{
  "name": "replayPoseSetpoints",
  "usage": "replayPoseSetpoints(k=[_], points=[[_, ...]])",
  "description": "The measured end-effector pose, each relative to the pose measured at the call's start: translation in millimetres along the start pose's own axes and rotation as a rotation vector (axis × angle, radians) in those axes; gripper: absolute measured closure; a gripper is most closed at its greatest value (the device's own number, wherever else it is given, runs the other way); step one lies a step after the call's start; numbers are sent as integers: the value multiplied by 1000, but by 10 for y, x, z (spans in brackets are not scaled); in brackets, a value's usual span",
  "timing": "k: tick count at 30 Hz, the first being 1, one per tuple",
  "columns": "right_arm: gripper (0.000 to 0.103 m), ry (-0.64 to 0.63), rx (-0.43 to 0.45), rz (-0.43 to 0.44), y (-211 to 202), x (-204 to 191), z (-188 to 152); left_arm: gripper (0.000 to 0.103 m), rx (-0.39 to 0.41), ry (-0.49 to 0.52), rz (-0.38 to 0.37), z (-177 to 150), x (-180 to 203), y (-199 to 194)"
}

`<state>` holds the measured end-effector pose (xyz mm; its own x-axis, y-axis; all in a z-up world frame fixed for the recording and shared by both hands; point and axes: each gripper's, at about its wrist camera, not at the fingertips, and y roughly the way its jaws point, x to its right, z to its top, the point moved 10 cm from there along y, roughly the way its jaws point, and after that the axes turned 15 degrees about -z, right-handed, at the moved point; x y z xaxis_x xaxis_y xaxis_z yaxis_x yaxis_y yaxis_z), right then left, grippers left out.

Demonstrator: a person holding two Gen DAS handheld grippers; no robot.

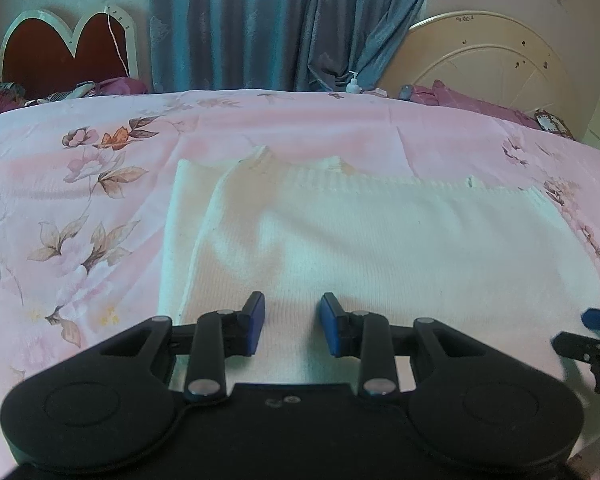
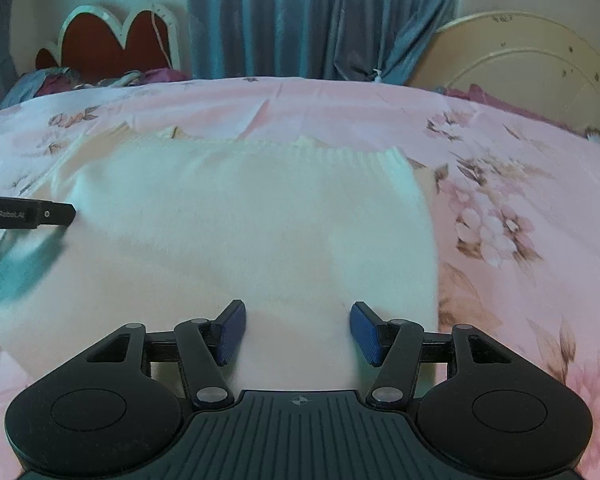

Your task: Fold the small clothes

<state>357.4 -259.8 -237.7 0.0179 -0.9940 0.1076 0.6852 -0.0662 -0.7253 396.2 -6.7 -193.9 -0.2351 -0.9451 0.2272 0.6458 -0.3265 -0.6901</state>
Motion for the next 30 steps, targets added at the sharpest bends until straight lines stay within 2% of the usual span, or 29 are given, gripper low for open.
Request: replayPoseSetpoints(k=[6,8,10,13,16,24,26,28,30], points=[[46,0,-23,-30,-75,11,-122,68,-17,29,3,4,29,-16],[46,9,-34,-24,-128,0,-66,60,-28,39,6,-3,44,-47],[46,58,-26,4,-196,-12,18,46,-33,42,-4,-25,74,-125],[46,94,-17,35,-280,-99,123,38,-13,6,-24,-88,77,-322],[46,80,-6,57,-342,-237,181,35,-20,-99,-58,-238,25,-522],[46,84,2,118,-424,-527,235,35,-49,-400,-96,-758,-177,-927],[46,86,0,131,-421,-583,234,36,-62,-502,-140,-899,-180,-931],[46,87,1,141,-423,-627,235,36,-33,-585,-183,-976,-179,-918],[46,84,6,142,-415,-661,238,36,10,-610,-215,-975,-167,-873]])
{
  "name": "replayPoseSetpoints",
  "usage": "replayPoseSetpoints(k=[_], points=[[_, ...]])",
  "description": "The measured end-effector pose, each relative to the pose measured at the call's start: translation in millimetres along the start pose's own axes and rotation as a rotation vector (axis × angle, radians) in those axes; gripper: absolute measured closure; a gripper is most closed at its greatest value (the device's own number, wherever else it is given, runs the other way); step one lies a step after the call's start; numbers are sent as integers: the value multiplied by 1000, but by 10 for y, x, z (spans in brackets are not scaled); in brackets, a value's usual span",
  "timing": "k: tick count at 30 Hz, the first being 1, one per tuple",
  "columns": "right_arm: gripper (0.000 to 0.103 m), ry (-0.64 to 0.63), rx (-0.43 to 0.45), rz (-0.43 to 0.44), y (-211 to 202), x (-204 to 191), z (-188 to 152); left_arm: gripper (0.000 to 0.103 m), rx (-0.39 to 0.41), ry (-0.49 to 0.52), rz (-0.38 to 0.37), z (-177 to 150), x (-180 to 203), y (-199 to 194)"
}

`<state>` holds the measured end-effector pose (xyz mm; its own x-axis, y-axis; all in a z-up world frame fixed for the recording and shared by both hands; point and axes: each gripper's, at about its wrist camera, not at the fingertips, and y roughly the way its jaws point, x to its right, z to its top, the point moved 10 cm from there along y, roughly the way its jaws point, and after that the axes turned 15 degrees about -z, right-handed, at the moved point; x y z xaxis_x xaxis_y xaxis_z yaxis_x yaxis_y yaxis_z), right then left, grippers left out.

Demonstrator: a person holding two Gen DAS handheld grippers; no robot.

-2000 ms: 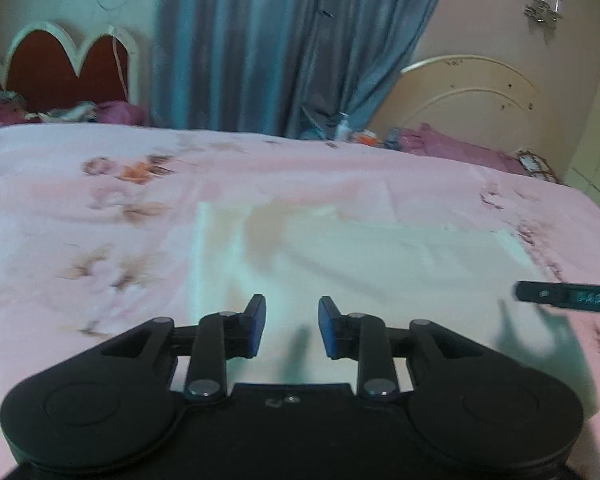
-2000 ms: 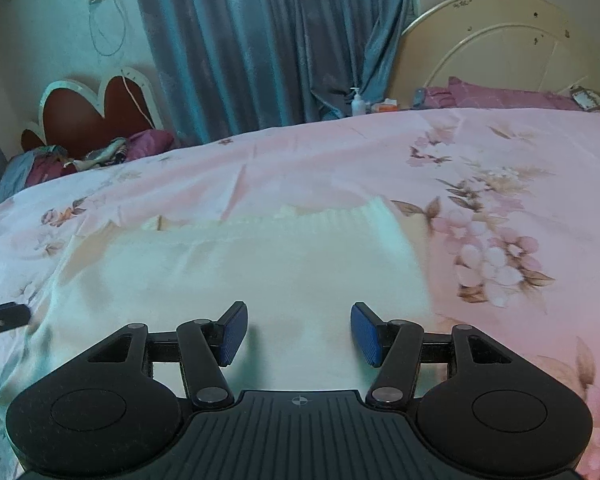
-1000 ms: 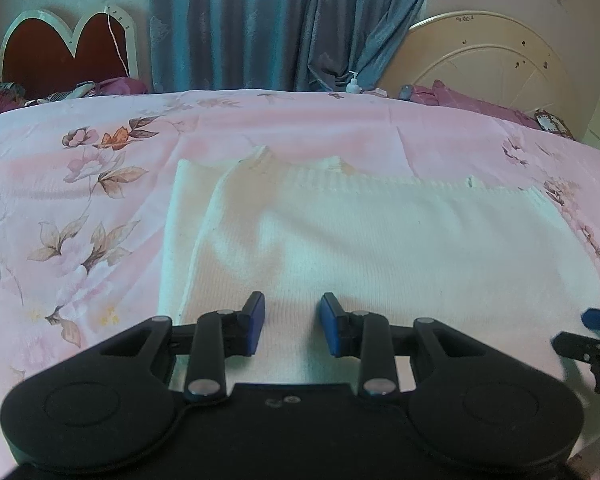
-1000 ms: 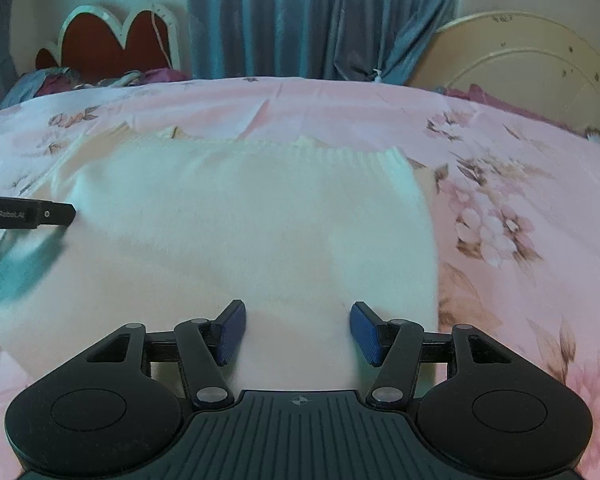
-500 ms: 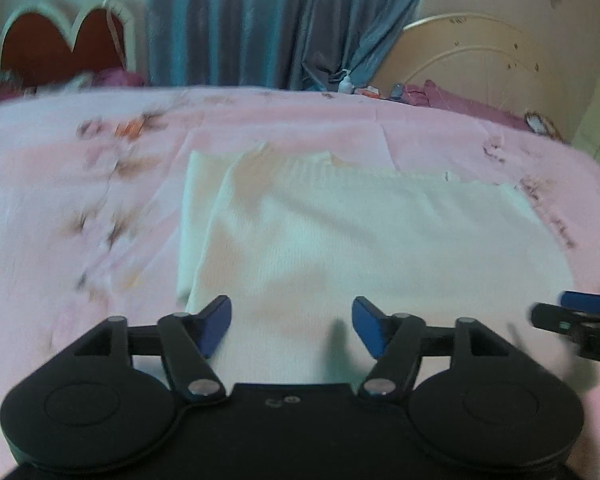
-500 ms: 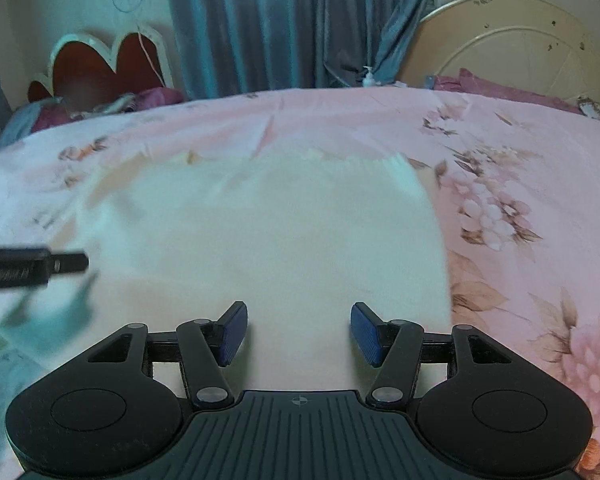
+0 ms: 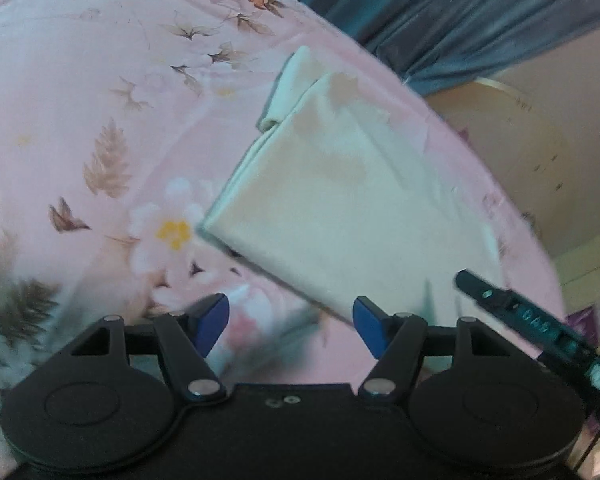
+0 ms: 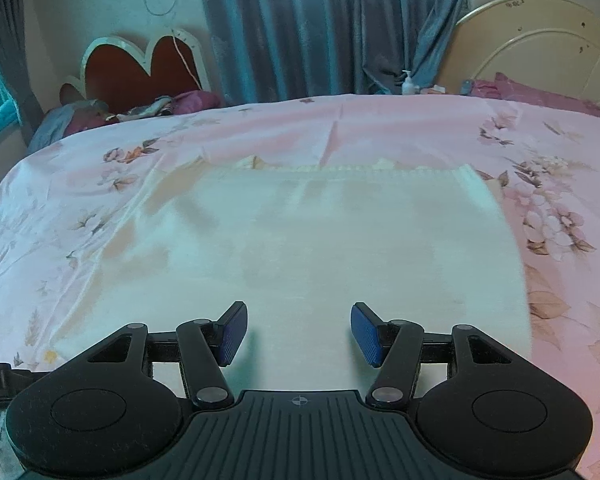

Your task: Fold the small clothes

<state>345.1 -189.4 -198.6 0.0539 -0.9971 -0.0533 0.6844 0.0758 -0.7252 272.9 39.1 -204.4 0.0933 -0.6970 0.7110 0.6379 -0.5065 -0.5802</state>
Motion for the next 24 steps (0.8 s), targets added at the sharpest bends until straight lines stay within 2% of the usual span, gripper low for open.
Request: replayPoseSetpoints(k=[3,6,11,14,16,18,20,24], points=[[46,-6,4,-5,55,-21,4,30,60,-52,-66,101,13,116],[46,4,6,-12,141,-29,28,30,133,-124,-142,262,6,309],[46,15,43,-50,283,-41,180,32,258,-156,-213,485,6,544],[46,12,50,-86,416,-47,261,53,301,-160,-226,546,-25,621],[46,-14,28,-113,544,-74,223,80,318,-180,-223,557,-107,650],[46,-55,29,-141,614,-106,147,86,328,-208,-226,557,-188,662],[46,-102,53,-168,624,-143,103,88,328,-199,-226,570,-189,674],[46,-91,37,-179,617,-128,78,93,328,-166,-219,593,-116,652]])
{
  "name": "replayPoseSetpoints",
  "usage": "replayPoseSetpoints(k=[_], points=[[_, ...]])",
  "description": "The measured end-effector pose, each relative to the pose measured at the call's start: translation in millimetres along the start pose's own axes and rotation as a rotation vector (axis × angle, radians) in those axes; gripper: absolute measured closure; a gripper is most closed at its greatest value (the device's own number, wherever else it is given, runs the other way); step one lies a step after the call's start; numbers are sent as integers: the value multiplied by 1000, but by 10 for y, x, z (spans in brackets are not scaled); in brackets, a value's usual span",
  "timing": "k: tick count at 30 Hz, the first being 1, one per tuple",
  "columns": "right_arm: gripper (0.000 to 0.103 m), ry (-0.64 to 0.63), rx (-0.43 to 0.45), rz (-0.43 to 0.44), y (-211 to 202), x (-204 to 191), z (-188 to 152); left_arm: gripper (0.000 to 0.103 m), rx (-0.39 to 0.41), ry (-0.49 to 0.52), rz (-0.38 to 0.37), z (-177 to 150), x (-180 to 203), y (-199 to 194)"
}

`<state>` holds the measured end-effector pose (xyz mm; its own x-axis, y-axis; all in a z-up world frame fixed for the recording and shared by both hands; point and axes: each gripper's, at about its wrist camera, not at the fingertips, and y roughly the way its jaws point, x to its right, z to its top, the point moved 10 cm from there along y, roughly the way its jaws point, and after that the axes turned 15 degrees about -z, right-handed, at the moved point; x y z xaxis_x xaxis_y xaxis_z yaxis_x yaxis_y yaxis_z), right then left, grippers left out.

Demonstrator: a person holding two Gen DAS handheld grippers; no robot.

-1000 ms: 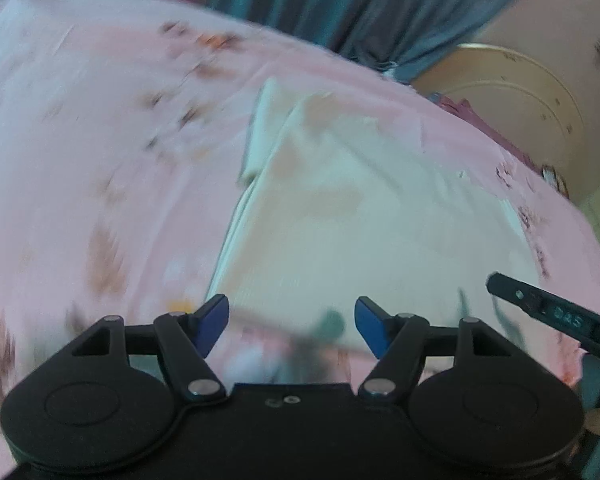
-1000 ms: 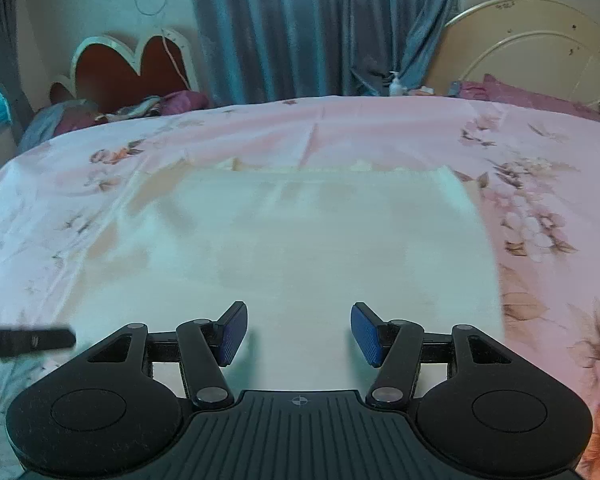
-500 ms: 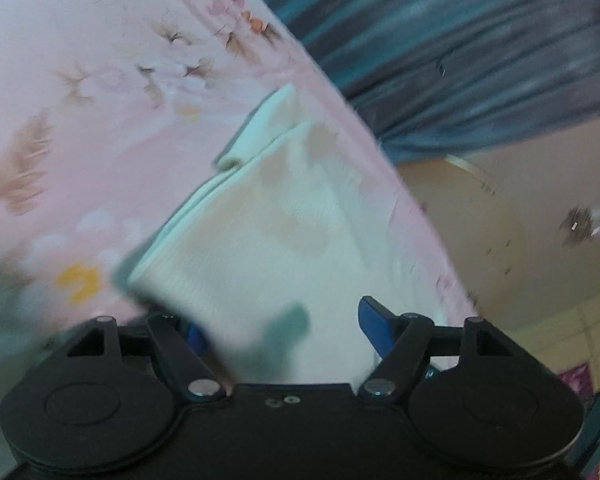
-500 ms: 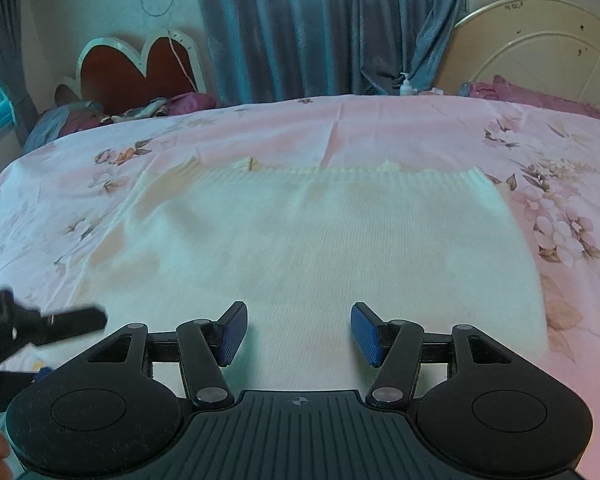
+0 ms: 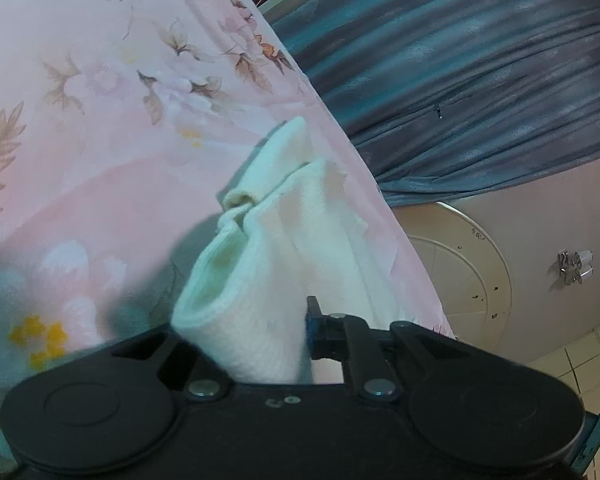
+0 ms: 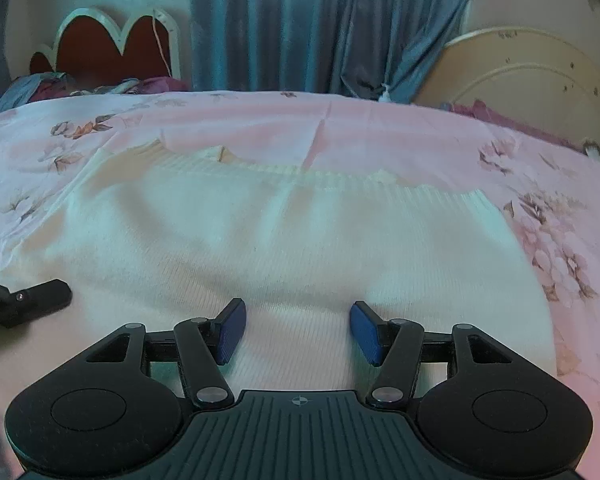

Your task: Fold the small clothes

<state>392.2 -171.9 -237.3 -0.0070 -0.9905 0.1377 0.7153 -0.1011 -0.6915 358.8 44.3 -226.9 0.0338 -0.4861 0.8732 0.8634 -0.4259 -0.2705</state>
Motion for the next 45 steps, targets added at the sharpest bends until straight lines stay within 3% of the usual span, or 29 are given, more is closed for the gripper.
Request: replayPoseSetpoints(k=[8,13,21,27,32,35,38,42,45], points=[[42,3,12,9,22,-23,-9,96,-16,255,17,35,514,4],[41,95,4,112,-66,190,109,96,-71,504,-10,-130,1128,129],[41,296,11,109,-322,1291,84,96,-298,800,-100,-1010,1916,693],[41,376,-10,87,-403,1881,-110,93,-536,974,-83,-1902,1845,988],[41,444,-36,218,-486,1919,-126,78,-600,1085,-87,-2233,1750,906],[41,473,-79,320,-456,1798,-93,71,-641,1120,-121,-2370,1744,742],[41,451,-119,332,-352,1696,-100,71,-648,1084,-138,-2328,1703,509],[41,461,-172,346,-195,1599,-162,70,-605,973,-122,-1994,1680,239],[41,472,-158,367,-131,1557,-125,70,-547,924,-83,-1706,1678,155]])
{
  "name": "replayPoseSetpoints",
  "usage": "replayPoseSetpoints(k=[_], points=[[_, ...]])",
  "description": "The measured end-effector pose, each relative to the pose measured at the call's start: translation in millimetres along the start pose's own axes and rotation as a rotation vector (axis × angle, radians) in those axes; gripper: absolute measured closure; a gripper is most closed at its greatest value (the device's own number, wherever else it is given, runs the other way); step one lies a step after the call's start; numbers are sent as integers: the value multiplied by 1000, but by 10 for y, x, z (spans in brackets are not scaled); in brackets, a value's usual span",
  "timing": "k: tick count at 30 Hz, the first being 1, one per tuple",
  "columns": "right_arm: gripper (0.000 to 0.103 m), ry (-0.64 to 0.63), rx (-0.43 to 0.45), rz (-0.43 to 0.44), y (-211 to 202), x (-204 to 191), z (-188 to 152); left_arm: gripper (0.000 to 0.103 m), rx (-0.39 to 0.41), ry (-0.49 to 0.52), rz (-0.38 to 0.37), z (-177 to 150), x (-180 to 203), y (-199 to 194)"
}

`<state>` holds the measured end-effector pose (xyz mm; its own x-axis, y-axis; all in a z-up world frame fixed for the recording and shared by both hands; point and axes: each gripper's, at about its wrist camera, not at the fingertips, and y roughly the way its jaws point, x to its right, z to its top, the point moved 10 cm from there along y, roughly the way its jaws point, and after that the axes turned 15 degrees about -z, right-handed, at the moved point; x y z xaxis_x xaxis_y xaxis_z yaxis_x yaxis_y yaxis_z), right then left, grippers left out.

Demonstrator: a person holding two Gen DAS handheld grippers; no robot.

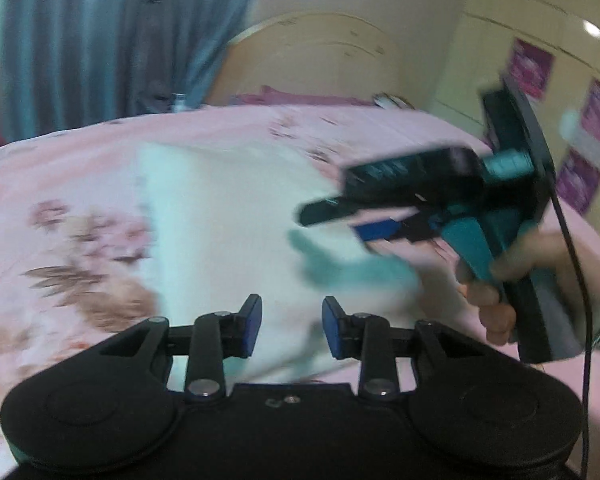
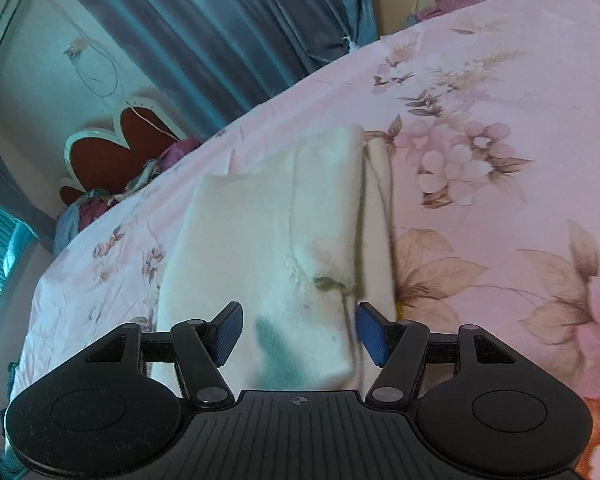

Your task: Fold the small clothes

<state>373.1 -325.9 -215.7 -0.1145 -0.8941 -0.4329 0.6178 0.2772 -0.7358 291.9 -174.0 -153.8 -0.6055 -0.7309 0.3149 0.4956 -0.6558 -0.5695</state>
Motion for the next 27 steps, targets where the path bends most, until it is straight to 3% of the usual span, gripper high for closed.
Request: replayPoseSetpoints(k=[5,6,7,8,9,13,19,23,27], points=[[41,55,6,42,190,-13,158,67,68,-117,86,223,-432,-200],[46,61,6,46,213,-16,181,66,75,-126,103,262,-500,-220],[56,63,6,39,237,-9,198,66,84,-134,116,298,-563,-219],[80,66,2,33,259,2,203,65,92,-145,126,321,-607,-219],[83,79,-12,41,283,17,203,64,98,-158,134,366,-666,-188],[87,49,10,13,224,-2,209,64,108,-187,146,533,-857,-2],[88,19,28,-43,39,165,132,63,117,-210,95,666,-849,217],[88,73,11,-45,140,276,139,61,75,-223,70,601,-834,501],[86,37,34,-70,129,188,280,55,67,-235,99,535,-882,586]])
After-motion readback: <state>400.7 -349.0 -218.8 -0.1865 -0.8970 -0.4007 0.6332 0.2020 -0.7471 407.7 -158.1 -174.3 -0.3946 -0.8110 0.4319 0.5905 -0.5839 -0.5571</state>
